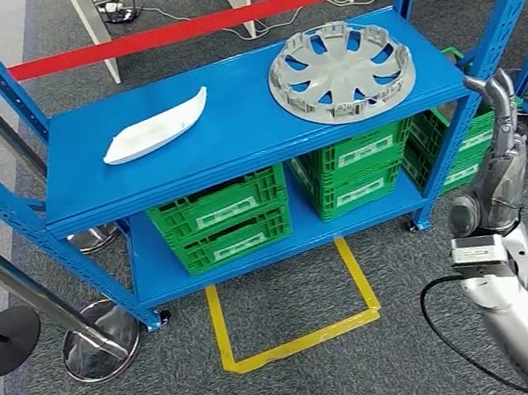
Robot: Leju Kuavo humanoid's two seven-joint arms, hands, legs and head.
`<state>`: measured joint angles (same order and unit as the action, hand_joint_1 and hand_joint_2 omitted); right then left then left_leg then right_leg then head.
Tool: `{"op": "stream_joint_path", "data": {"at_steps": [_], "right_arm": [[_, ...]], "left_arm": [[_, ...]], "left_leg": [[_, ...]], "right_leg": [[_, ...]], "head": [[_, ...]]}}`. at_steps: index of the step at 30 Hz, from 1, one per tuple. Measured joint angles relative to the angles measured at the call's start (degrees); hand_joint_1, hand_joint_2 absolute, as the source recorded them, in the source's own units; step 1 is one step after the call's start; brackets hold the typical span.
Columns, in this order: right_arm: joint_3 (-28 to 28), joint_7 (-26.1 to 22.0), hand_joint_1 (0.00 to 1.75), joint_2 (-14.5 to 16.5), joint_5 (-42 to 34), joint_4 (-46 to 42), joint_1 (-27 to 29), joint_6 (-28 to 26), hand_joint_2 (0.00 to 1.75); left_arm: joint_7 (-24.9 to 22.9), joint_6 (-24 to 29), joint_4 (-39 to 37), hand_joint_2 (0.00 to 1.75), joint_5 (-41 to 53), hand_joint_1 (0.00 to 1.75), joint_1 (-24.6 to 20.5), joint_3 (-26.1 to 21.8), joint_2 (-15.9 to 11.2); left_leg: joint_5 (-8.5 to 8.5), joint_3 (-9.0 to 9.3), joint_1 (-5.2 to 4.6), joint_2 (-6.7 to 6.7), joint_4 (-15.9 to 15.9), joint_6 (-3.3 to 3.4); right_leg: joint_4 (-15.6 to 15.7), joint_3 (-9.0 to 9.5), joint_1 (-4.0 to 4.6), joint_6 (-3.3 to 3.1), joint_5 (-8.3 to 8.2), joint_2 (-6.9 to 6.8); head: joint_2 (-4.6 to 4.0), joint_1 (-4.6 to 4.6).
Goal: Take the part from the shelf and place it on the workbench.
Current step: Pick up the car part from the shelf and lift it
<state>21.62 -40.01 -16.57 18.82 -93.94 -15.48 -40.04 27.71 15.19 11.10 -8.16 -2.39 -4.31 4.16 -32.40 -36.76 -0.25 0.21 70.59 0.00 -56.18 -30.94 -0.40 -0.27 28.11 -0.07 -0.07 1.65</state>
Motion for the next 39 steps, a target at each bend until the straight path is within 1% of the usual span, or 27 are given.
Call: {"op": "stream_joint_path", "data": {"at_steps": [1,3,4,6,8,9,11,12,13,14,15,16,17,18,19,22,23,25,27,28,29,30,32,33,35,37,39], "right_arm": [[0.45,0.0,0.0,-0.23,-0.87,0.04,-0.06,0.0,0.0],[1.39,0.0,0.0,-0.7,-2.05,0.12,-0.29,0.0,0.0],[1.8,0.0,0.0,-0.87,-2.39,0.18,-0.39,0.0,0.0],[2.53,0.0,0.0,-1.24,-3.02,0.3,-0.55,0.0,0.0],[3.12,-0.01,0.0,-1.77,-3.57,0.39,-0.79,0.0,0.0],[3.38,-0.01,0.0,-2.08,-3.74,0.46,-1.04,0.0,0.0],[3.88,-0.01,0.0,-2.57,-3.93,0.7,-1.41,0.0,0.0],[4.16,-0.01,0.0,-2.74,-4.0,0.89,-1.44,0.0,0.0],[4.43,-0.01,0.0,-2.89,-4.06,1.09,-1.39,0.0,0.0],[4.68,0.0,0.0,-3.03,-4.11,1.28,-1.38,0.0,0.0],[4.89,0.01,0.0,-3.15,-4.15,1.44,-1.45,0.0,0.0],[5.06,0.01,0.0,-3.26,-4.17,1.55,-1.55,0.0,0.0],[5.21,0.01,0.0,-3.34,-4.2,1.66,-1.69,0.0,0.0],[5.33,0.01,0.0,-3.4,-4.22,1.75,-1.85,0.0,0.0],[5.41,0.02,0.0,-3.44,-4.27,1.87,-1.93,0.0,0.0],[5.54,0.03,0.0,-3.47,-4.39,2.32,-2.08,0.0,0.0],[5.57,0.02,0.0,-3.47,-4.4,2.5,-2.32,0.0,0.0],[5.66,0.01,0.0,-3.47,-4.44,2.87,-3.01,0.0,0.0],[5.78,0.01,0.0,-3.47,-4.44,3.28,-3.4,0.0,0.0],[5.84,0.01,0.0,-3.46,-4.44,3.49,-3.45,0.0,0.0],[5.88,0.01,0.0,-3.46,-4.44,3.67,-3.47,0.0,0.0],[5.92,0.01,0.0,-3.45,-4.44,3.82,-3.5,0.0,0.0],[5.92,0.01,0.0,-3.45,-4.44,3.99,-3.68,0.0,0.0],[5.93,0.01,0.0,-3.45,-4.43,4.06,-3.83,0.0,0.0],[5.93,0.01,0.0,-3.45,-4.44,4.21,-4.08,0.0,0.0],[5.91,0.01,0.0,-3.45,-4.43,4.42,-4.28,-0.01,0.0],[5.88,-0.01,0.0,-3.44,-4.35,4.6,-4.7,-0.02,0.0]], "left_arm": [[0.0,0.01,0.0,0.0,-0.06,0.0,0.01,0.0,-0.03],[-0.04,0.01,0.0,0.0,-0.13,0.0,0.0,0.01,-0.11],[-0.07,0.01,0.0,0.0,-0.15,0.0,0.0,0.01,-0.13],[-0.18,0.01,0.0,0.0,-0.19,0.0,0.0,0.01,-0.09],[-0.29,0.01,0.0,0.0,-0.22,0.0,-0.05,0.03,0.02],[-0.33,0.01,0.0,0.0,-0.22,0.0,-0.08,0.04,0.1],[-0.38,-0.01,0.0,0.0,-0.22,0.0,-0.07,0.06,0.22],[-0.4,-0.04,0.0,0.0,-0.21,0.0,-0.03,0.08,0.29],[-0.42,-0.08,0.0,0.0,-0.21,0.0,0.01,0.09,0.36],[-0.43,-0.11,0.0,0.0,-0.21,0.0,0.04,0.1,0.41],[-0.44,-0.14,0.0,0.0,-0.21,0.0,0.04,0.11,0.46],[-0.44,-0.15,0.0,0.0,-0.21,0.0,0.04,0.11,0.51],[-0.44,-0.16,0.0,0.0,-0.22,0.0,0.02,0.1,0.47],[-0.43,-0.17,0.0,0.0,-0.23,0.0,0.01,0.1,0.44],[-0.43,-0.19,0.0,0.0,-0.26,0.0,0.02,0.09,0.4],[-0.47,-0.18,0.0,0.0,-0.48,0.0,0.03,0.09,0.34],[-0.56,-0.14,0.0,0.0,-0.6,0.0,-0.03,0.09,0.34],[-0.83,-0.05,0.0,0.0,-0.76,0.0,-0.25,0.09,0.38],[-1.03,0.0,0.0,0.0,-0.78,0.0,-0.4,0.09,0.45],[-1.07,0.02,0.0,0.0,-0.78,0.0,-0.41,0.09,0.46],[-1.1,0.03,0.0,0.0,-0.78,0.0,-0.4,0.09,0.47],[-1.11,0.03,0.0,0.0,-0.78,0.0,-0.39,0.09,0.47],[-1.11,0.03,0.0,0.0,-0.78,0.0,-0.46,0.09,0.43],[-1.11,0.03,0.0,0.0,-0.78,0.0,-0.51,0.09,0.42],[-1.11,0.04,0.0,0.0,-0.78,0.0,-0.66,0.09,0.4],[-1.13,0.12,0.0,0.0,-0.81,0.0,-0.73,0.09,0.46],[-1.13,0.23,0.01,0.0,-0.85,0.0,-0.78,0.07,0.49]], "left_leg": [[2.06,2.12,-0.14,-0.07,-4.06,0.55],[4.35,5.77,-0.46,-0.17,-11.07,1.67],[4.53,6.5,-0.63,-0.21,-12.69,2.03],[4.52,6.69,-0.72,-0.19,-13.83,2.24],[4.93,6.84,-0.39,-0.07,-14.96,2.42],[5.18,6.87,-0.19,-0.01,-15.43,2.53],[5.41,6.63,-0.09,0.05,-15.56,2.69],[5.43,6.5,-0.08,0.06,-15.5,2.7],[5.44,6.43,-0.06,0.06,-15.42,2.68],[5.41,6.38,0.01,0.06,-15.27,2.62],[5.3,6.36,0.12,0.05,-15.03,2.48],[5.09,6.33,0.21,0.04,-14.66,2.21],[4.82,6.17,0.18,0.0,-14.2,1.84],[4.58,5.83,0.12,-0.03,-13.6,1.48],[4.45,5.44,-0.01,-0.05,-13.12,1.17],[4.26,4.62,-0.09,-0.07,-12.38,0.61],[3.65,4.28,-0.04,-0.08,-11.65,0.36],[0.77,2.17,0.12,-0.11,-6.83,-0.2],[-2.46,-1.4,0.21,-0.1,0.88,-0.47],[-2.96,-2.66,0.21,-0.1,3.43,-0.39],[-2.4,-3.11,0.18,-0.11,4.1,-0.19],[-0.78,-2.53,0.1,-0.12,2.51,0.16],[3.46,0.61,-0.23,-0.26,-4.73,1.32],[4.83,2.07,-0.41,-0.33,-8.07,1.86],[5.01,3.3,-0.69,-0.38,-11.4,2.59],[4.64,3.68,-0.59,-0.35,-12.59,2.93],[4.71,4.37,-0.3,-0.38,-13.22,3.15]], "right_leg": [[-0.04,-0.01,0.15,0.0,-0.02,0.01],[-0.09,-0.13,0.39,0.21,-0.16,-0.01],[-0.09,-0.26,0.38,0.43,-0.29,-0.04],[-0.03,-0.52,0.35,1.01,-0.59,-0.13],[-0.89,-1.32,0.37,1.55,0.23,-0.12],[-2.79,-2.34,0.34,1.82,1.5,-0.08],[-9.85,-5.71,0.06,2.37,5.08,-0.03],[-13.51,-7.41,-0.1,2.62,6.37,-0.02],[-15.72,-8.42,-0.25,2.87,6.73,-0.03],[-15.82,-8.43,-0.41,3.1,6.01,-0.04],[-13.53,-7.27,-0.62,3.32,4.24,-0.06],[-9.79,-5.41,-0.86,3.56,2.19,-0.11],[-6.21,-3.58,-0.95,3.73,0.83,-0.13],[-3.37,-2.09,-1.03,3.57,0.12,-0.09],[-2.07,-1.49,-1.03,3.3,0.16,-0.02],[-2.07,-1.73,-0.98,2.12,0.54,0.22],[-2.11,-1.76,-1.04,1.8,0.52,0.23],[-2.05,-1.75,-1.16,1.25,0.44,0.15],[-2.06,-1.77,-1.01,1.02,0.44,0.09],[-2.07,-1.74,-0.88,0.98,0.46,0.09],[-2.07,-1.68,-0.73,0.93,0.49,0.11],[-2.07,-1.56,-0.55,0.88,0.53,0.15],[-2.03,-1.25,-0.25,0.76,0.65,0.23],[-2.02,-1.2,-0.12,0.78,0.7,0.26],[-2.13,-1.44,-0.02,1.15,0.52,0.23],[-2.74,-1.92,-0.07,1.94,0.05,0.13],[-4.88,-3.02,-0.18,2.61,0.94,0.11]], "head": [[-0.01,0.01],[-0.01,0.05],[-0.01,0.07],[0.0,0.02],[0.01,0.11],[0.01,0.2],[0.0,0.27],[0.0,0.26],[-0.01,0.25],[0.0,0.26],[-0.01,0.26],[-0.01,0.27],[0.0,0.32],[0.0,0.37],[0.0,0.35],[-0.02,0.21],[-0.01,0.13],[0.0,-0.1],[0.0,-0.25],[0.0,-0.25],[0.0,-0.25],[0.01,-0.25],[0.01,-0.21],[0.0,-0.2],[0.01,-0.2],[0.01,-0.21],[0.0,-0.02]]}}
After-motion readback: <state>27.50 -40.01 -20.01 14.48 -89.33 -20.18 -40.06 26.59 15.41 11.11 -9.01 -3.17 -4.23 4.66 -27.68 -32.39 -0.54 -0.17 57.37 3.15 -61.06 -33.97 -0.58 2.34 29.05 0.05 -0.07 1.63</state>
